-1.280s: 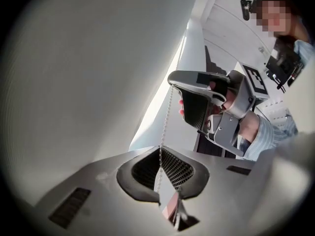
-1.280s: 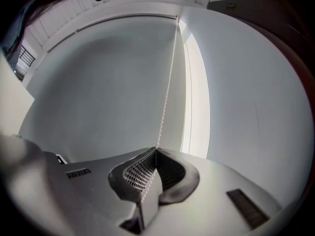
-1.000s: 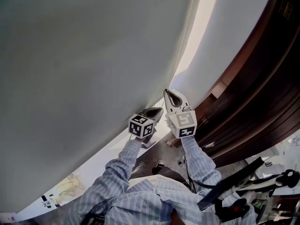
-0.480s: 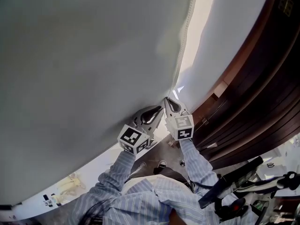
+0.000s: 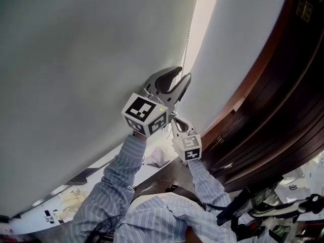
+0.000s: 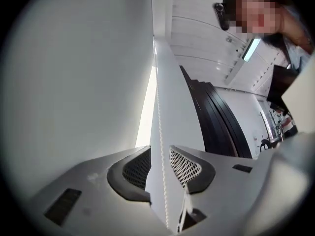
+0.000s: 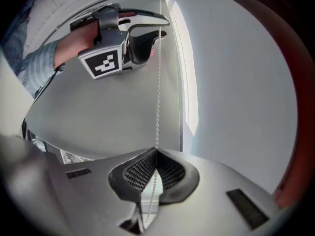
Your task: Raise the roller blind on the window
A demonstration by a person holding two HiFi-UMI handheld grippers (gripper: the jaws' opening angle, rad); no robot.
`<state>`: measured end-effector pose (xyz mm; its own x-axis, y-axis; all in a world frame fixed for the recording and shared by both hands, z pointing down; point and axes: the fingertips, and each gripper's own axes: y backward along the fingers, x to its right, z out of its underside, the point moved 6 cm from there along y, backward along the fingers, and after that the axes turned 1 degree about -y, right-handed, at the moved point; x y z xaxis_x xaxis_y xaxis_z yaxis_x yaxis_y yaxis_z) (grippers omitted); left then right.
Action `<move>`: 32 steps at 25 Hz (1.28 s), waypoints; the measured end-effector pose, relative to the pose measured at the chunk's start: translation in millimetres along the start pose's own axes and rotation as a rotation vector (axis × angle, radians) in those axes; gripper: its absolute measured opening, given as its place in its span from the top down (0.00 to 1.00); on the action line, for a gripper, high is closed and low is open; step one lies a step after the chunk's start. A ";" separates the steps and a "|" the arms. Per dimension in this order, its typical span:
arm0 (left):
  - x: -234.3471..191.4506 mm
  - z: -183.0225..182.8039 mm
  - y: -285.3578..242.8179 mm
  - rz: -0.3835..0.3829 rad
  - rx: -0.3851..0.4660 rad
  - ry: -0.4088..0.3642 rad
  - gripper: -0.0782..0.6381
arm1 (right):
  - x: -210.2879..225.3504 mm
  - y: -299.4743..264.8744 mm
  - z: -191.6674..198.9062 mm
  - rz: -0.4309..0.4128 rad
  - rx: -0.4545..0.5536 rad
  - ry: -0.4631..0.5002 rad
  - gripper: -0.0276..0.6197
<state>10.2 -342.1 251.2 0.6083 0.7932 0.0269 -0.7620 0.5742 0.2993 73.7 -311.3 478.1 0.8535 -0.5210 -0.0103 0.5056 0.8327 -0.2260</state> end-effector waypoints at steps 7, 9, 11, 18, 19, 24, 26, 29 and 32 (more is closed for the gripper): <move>-6.3 -25.4 -8.2 0.078 0.004 0.043 0.87 | -0.9 -1.5 7.4 -0.009 -0.010 0.004 0.95; -5.3 -25.6 -6.2 0.103 -0.007 0.076 0.87 | -3.0 -1.7 10.0 -0.009 -0.012 0.005 0.95; -6.9 -25.6 -1.8 0.098 0.007 0.104 0.87 | -3.4 0.2 12.6 -0.003 -0.005 -0.003 0.95; -17.6 -4.6 14.9 0.087 0.099 0.190 0.87 | -11.2 2.1 35.3 -0.010 -0.034 -0.024 0.95; -18.7 6.0 16.5 0.080 0.078 0.189 0.87 | -13.7 1.6 46.5 -0.016 -0.061 -0.043 0.95; -24.3 87.3 37.3 0.021 -0.058 0.278 0.87 | -22.8 -1.3 125.4 -0.022 -0.272 -0.077 0.95; -22.4 118.7 51.4 -0.009 -0.101 0.320 0.87 | -21.8 0.4 156.7 -0.016 -0.358 -0.101 0.95; -16.9 154.6 67.4 -0.039 -0.146 0.342 0.87 | -21.0 1.9 186.3 -0.011 -0.443 -0.125 0.95; -18.0 168.3 72.0 -0.050 -0.136 0.417 0.87 | -29.4 1.9 193.1 -0.050 -0.482 -0.118 0.95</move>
<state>-18.2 -349.2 432.8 0.5251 0.7614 -0.3802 -0.7731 0.6135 0.1609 73.9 -258.1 666.0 0.8524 -0.5098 0.1161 0.4538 0.6110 -0.6487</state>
